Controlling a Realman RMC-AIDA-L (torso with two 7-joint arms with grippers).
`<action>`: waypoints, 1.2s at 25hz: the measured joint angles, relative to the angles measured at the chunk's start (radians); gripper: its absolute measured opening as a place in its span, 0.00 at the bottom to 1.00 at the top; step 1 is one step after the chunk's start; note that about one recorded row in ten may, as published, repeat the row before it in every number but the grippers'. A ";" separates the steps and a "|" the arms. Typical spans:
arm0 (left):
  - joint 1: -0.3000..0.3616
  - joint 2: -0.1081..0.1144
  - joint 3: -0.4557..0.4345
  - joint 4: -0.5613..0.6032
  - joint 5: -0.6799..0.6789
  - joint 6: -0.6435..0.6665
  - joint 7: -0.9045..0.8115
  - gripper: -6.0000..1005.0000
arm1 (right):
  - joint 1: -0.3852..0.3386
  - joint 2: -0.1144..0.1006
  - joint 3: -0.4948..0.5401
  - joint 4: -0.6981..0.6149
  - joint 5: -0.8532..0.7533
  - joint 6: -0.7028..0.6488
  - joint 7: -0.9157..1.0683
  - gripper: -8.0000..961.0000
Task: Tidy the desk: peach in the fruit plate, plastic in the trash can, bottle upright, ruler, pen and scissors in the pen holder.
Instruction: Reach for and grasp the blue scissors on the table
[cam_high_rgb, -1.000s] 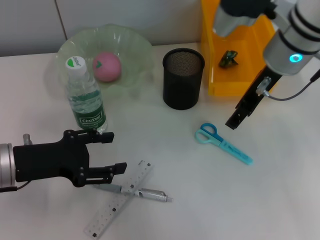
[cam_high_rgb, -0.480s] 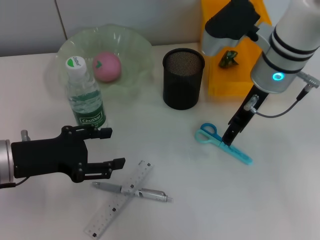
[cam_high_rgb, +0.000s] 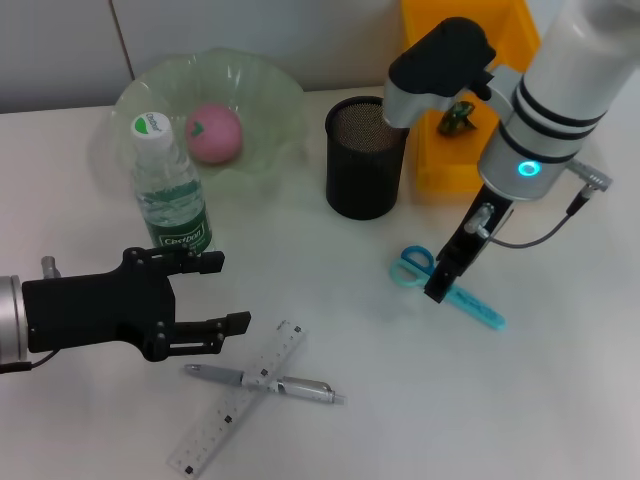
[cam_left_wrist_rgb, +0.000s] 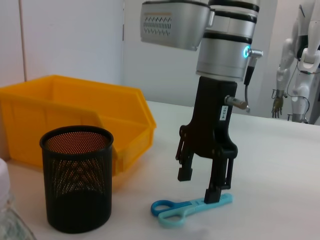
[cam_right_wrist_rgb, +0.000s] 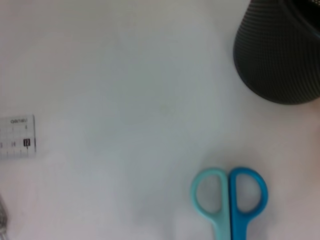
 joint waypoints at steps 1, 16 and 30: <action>0.000 0.000 0.000 0.000 0.000 0.000 0.000 0.79 | 0.005 0.000 0.000 0.011 0.001 0.007 0.000 0.79; -0.001 -0.001 0.000 -0.001 0.000 0.002 0.000 0.79 | 0.019 0.003 -0.006 0.059 0.010 0.036 0.003 0.78; 0.005 -0.002 0.000 0.000 0.000 0.006 0.000 0.79 | 0.008 0.003 -0.019 0.064 0.007 0.059 0.004 0.52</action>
